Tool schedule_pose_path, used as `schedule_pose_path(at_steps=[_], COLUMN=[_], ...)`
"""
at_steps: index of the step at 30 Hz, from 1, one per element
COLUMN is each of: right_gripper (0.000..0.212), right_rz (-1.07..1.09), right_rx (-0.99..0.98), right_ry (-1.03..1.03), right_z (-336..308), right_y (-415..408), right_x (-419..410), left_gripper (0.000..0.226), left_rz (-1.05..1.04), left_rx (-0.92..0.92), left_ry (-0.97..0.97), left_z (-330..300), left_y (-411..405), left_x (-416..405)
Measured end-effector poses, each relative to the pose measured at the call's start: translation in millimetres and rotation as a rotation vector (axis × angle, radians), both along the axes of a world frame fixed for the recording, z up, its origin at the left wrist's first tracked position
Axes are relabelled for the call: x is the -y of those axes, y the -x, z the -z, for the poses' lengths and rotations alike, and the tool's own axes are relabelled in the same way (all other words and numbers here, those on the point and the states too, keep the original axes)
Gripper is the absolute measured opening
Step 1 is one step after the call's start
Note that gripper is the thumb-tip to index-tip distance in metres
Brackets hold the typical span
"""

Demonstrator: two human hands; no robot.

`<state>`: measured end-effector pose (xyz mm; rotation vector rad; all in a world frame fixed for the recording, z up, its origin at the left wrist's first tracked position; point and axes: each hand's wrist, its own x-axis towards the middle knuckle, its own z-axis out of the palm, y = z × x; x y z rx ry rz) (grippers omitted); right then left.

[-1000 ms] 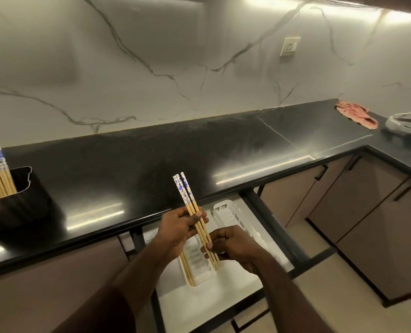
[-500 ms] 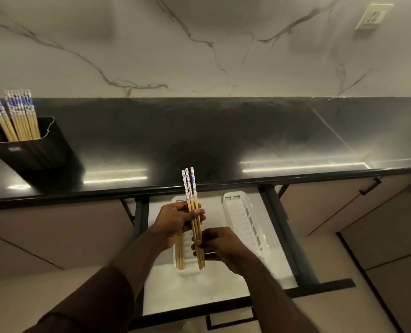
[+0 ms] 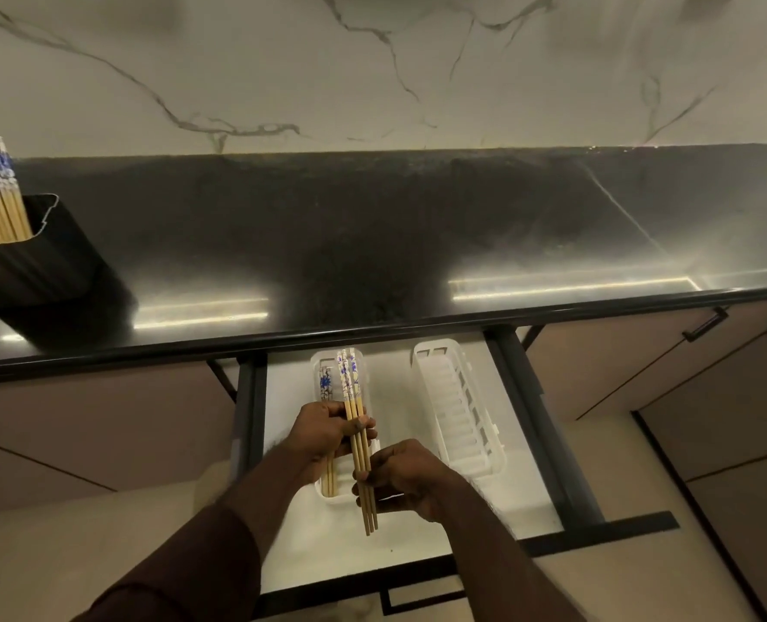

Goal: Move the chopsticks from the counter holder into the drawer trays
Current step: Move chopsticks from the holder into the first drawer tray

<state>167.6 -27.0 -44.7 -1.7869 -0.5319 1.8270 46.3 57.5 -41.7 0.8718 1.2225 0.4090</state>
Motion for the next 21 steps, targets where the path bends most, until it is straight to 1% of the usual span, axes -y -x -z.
schedule_pose_path(at_steps=[3,7,8,11,14,17,21], right_gripper=[0.019,0.015,0.013,0.01,0.012,0.012,0.012], right_rz=[0.003,0.053,0.073,0.124,0.127,0.123,0.114], right_rx=[-0.018,-0.043,-0.042,-0.032,0.015,0.04,0.087], right_ry=[0.046,0.112,0.129,0.171,0.194,0.206,0.199], right_z=[5.0,12.2,14.2,21.2,27.3,34.0,46.3], right_y=[-2.3,-3.9,-4.1,-3.6,-2.1,1.6,6.9], right_x=[-2.5,-9.3,-12.8,-27.7,-44.3,-60.9,-76.2], left_gripper=[0.015,0.004,0.005,0.017,0.025,0.024,0.022], left_rz=[0.005,-0.005,-0.013,-0.042,-0.057,-0.085,-0.121], left_rx=[-0.011,-0.054,-0.065,-0.093,-0.111,-0.122,-0.088], left_ry=[0.014,0.053,0.064,0.113,0.151,0.162,0.195], left_z=[4.3,13.7,16.4,26.3,37.8,45.3,50.1], left_y=[-2.2,-3.8,-4.2,-5.9,-4.7,-2.6,-3.2], left_x=[0.1,-3.7,-5.1,-9.8,-13.3,-16.5,-20.2])
